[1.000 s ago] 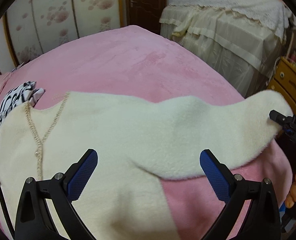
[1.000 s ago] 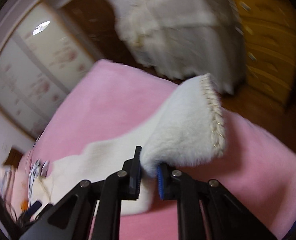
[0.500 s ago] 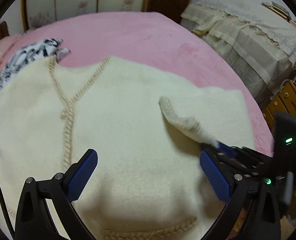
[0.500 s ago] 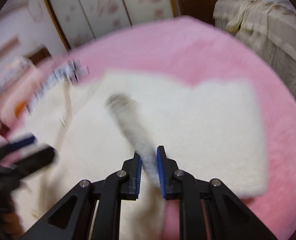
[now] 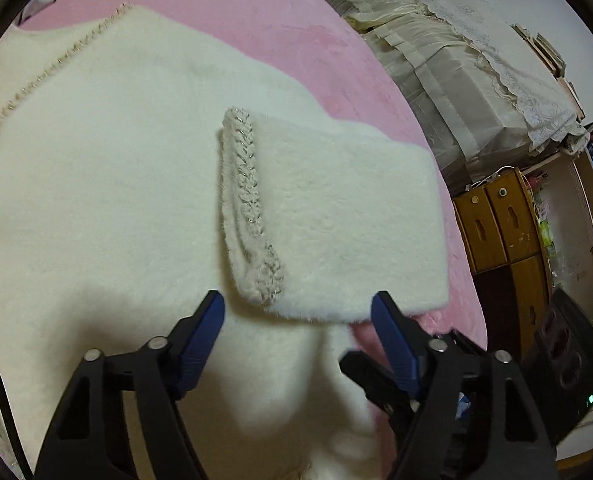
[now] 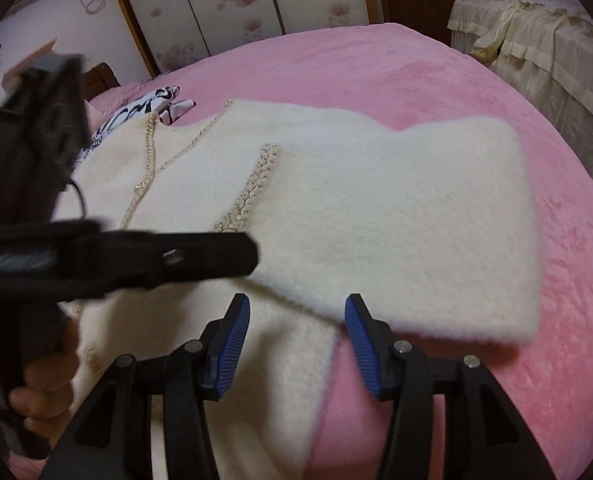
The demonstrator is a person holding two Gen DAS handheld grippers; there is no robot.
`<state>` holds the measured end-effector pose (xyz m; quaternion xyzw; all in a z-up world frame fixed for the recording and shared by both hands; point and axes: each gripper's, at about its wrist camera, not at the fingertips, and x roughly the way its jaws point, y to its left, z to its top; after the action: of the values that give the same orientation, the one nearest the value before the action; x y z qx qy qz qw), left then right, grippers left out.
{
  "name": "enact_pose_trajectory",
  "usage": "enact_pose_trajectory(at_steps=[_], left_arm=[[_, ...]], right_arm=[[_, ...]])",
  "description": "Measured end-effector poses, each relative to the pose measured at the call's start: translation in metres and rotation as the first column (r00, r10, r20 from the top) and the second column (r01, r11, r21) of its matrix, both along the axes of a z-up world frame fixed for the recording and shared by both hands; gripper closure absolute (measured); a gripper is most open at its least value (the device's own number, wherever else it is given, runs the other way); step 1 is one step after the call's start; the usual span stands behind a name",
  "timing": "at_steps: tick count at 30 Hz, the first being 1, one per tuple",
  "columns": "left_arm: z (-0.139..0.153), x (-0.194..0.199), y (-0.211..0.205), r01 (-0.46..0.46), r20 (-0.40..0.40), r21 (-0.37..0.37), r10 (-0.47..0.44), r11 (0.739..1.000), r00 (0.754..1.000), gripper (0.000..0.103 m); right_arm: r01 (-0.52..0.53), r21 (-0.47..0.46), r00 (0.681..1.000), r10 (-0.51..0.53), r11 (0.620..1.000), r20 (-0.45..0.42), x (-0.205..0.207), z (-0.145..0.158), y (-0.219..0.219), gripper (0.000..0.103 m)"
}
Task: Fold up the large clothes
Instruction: 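Grasp the other sleeve cuff with the left tool and fold it across the body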
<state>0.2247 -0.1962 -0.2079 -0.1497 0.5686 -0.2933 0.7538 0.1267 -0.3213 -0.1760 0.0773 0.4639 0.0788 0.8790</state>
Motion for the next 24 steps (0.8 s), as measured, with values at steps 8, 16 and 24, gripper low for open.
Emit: enact_pose_trajectory(at_steps=[8, 16, 24], left_arm=[[0.019, 0.017, -0.036, 0.002, 0.069, 0.112, -0.01, 0.994, 0.998, 0.096], [0.154, 0.046, -0.024, -0.097, 0.339, 0.121, 0.051, 0.988, 0.939, 0.097], [0.223, 0.061, 0.049, -0.241, 0.463, 0.134, 0.155, 0.961, 0.873, 0.097]], right_arm=[[0.062, 0.043, 0.997, -0.061, 0.997, -0.046, -0.017, -0.008, -0.017, 0.053], [0.174, 0.075, 0.983, -0.168, 0.982, -0.079, -0.008, -0.018, -0.042, 0.053], [0.217, 0.065, 0.975, -0.213, 0.974, -0.056, 0.029, -0.023, -0.037, 0.053]])
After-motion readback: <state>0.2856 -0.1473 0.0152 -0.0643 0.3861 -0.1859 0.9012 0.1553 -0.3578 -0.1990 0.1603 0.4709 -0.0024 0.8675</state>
